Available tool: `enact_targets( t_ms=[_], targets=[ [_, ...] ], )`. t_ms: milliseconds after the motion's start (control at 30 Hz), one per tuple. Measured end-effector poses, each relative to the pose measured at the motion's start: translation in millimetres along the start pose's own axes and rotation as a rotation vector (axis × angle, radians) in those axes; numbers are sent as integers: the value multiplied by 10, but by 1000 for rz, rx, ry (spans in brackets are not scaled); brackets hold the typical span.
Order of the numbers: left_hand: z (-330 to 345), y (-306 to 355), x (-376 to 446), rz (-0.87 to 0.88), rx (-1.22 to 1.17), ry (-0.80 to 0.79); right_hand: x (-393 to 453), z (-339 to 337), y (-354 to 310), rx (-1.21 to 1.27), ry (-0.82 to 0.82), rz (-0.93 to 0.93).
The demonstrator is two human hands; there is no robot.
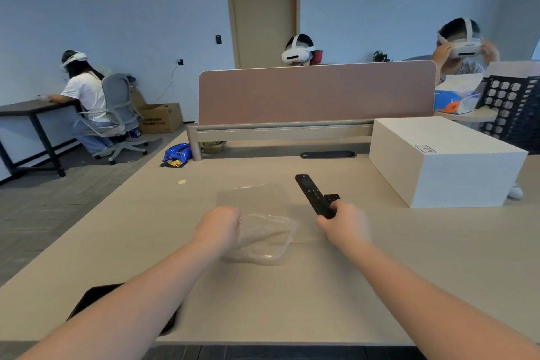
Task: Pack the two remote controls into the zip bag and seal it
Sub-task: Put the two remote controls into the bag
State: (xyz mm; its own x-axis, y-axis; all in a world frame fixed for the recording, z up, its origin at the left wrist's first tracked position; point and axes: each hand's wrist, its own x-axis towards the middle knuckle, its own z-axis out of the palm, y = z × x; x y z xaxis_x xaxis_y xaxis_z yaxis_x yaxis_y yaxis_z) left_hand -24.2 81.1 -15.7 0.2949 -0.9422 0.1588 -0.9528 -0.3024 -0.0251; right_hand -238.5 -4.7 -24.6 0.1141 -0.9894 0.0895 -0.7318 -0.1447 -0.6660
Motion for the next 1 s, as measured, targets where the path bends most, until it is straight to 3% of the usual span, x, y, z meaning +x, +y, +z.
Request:
enact_targets(
  t_ms=[200,400,667,800,1000],
  targets=[
    [-209,64,151,-214,-296,125,-199,-253,-384,275,-134,-125],
    [-391,132,268,-372,-548,176,-564,-609,-629,-15,-339,-232],
    [-320,478,78,-112,-495,198,-501,-236,-541,-365,-191,-340],
    [-292,623,10,-26,-487,239,-358,138,-511,-281,-218,-339],
    [-239,631,9,30,-448,167,-75,585,-465,-133,-239,-326]
  ],
)
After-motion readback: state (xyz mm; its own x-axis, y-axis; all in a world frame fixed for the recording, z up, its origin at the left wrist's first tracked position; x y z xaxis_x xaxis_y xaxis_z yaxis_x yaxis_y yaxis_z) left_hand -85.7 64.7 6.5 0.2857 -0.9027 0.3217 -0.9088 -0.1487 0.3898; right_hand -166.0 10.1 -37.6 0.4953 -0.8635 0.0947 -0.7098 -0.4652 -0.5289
